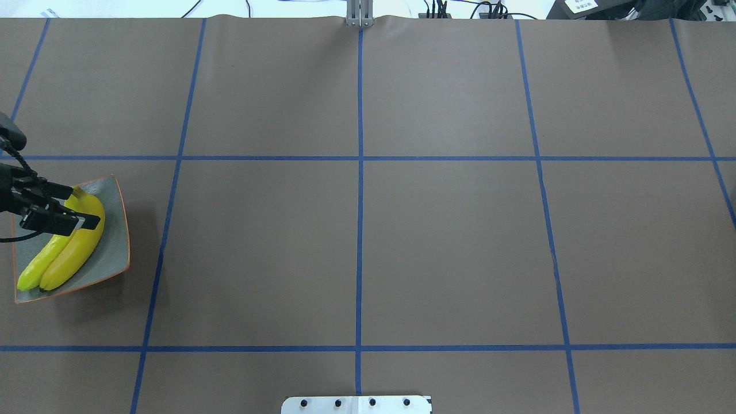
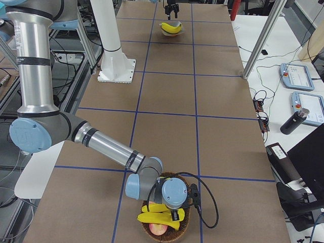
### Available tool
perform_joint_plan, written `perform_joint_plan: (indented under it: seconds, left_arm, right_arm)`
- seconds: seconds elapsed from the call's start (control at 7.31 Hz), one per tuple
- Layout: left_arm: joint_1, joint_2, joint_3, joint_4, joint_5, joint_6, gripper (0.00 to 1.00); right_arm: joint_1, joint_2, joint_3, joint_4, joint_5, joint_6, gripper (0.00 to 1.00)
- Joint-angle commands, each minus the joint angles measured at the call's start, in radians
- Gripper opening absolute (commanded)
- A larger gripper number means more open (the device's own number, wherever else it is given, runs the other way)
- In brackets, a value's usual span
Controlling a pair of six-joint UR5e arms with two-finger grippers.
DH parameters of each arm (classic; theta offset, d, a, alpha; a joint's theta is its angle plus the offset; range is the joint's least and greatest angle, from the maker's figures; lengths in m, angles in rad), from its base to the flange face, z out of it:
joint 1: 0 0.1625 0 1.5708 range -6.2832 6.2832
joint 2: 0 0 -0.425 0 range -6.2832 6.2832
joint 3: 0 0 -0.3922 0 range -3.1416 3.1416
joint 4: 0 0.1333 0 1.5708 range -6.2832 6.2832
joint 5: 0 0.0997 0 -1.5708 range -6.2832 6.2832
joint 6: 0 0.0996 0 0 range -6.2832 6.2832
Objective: Transfer all bananas from basket to plate
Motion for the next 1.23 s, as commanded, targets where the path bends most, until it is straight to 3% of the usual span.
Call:
perform_joint_plan:
  seconds: [0.0,0.41,0.55,0.68,0.96,1.09]
  left_arm:
    - [-0.002,-0.002,0.000,0.000,0.000,0.000,1.00]
    - [-0.004,-0.011,0.003,0.002,0.000,0.000,1.00]
    - [-0.004,-0.011,0.002,0.002,0.000,0.000,1.00]
    - [-0.004,-0.011,0.002,0.002,0.000,0.000,1.00]
    - [-0.004,-0.011,0.003,0.002,-0.002,0.000,1.00]
    - [-0.004,-0.011,0.005,0.002,-0.003,0.000,1.00]
  right_arm:
    - [-0.026,-0.001,0.000,0.000,-0.003,0.002,0.78]
    - [-0.031,-0.025,-0.004,0.040,-0.038,-0.001,0.74]
    - [-0.031,-0.025,-0.003,0.040,-0.036,0.003,0.32]
    - [-0.031,-0.024,0.008,0.040,-0.035,0.003,0.00]
    - [-0.031,-0.013,0.037,0.040,-0.029,0.008,0.00]
    - [-0.031,-0.016,0.098,0.020,-0.021,0.014,0.00]
